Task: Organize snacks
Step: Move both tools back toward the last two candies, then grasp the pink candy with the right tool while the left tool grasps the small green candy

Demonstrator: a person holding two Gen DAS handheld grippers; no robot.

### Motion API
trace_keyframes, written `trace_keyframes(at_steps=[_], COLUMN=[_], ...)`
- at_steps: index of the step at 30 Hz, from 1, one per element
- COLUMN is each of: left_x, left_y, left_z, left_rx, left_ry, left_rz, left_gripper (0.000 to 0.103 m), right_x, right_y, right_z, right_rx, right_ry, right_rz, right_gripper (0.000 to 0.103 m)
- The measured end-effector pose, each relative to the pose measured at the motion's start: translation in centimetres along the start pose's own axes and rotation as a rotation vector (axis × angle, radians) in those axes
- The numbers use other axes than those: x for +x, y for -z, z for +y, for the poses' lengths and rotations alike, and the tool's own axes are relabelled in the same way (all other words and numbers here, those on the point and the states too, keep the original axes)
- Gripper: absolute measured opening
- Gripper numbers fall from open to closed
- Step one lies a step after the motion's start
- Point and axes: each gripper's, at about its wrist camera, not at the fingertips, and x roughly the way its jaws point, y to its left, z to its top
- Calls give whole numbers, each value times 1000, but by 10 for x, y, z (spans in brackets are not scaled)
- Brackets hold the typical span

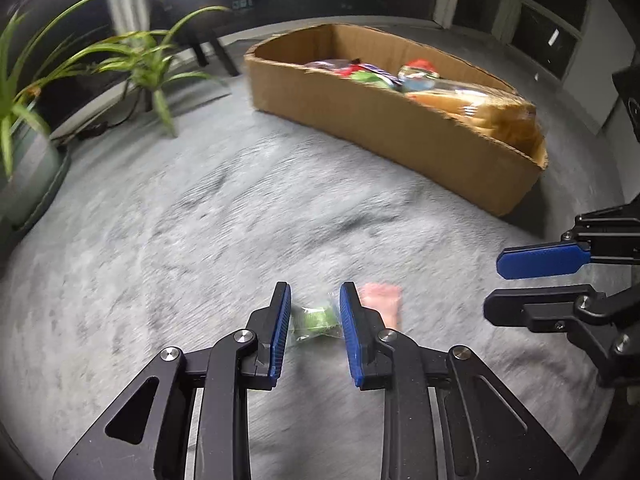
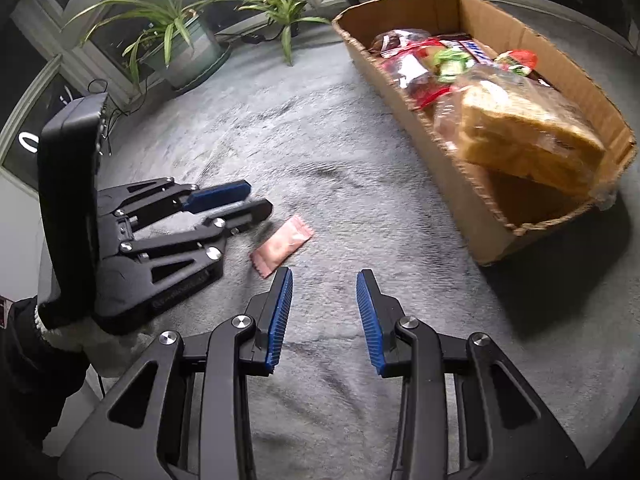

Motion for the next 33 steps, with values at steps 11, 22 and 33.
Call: trace_keyframes(at_steps=[11,22,33], left_x=[-17,-34,-20], left_y=[25,51,36], left_z=[36,53,53], left_rx=[-131,-225,-256], left_ry=[8,49,120], left_rz=[-37,-49,-22], left_gripper=[23,24,24], right_x=[37,54,58], right_y=[-7,-26,-25], right_z=[29,43,57], right_rx=[-57,-94,-213], right_ry=[14,51,121], right_rz=[49,43,59], right_gripper=[35,35,35])
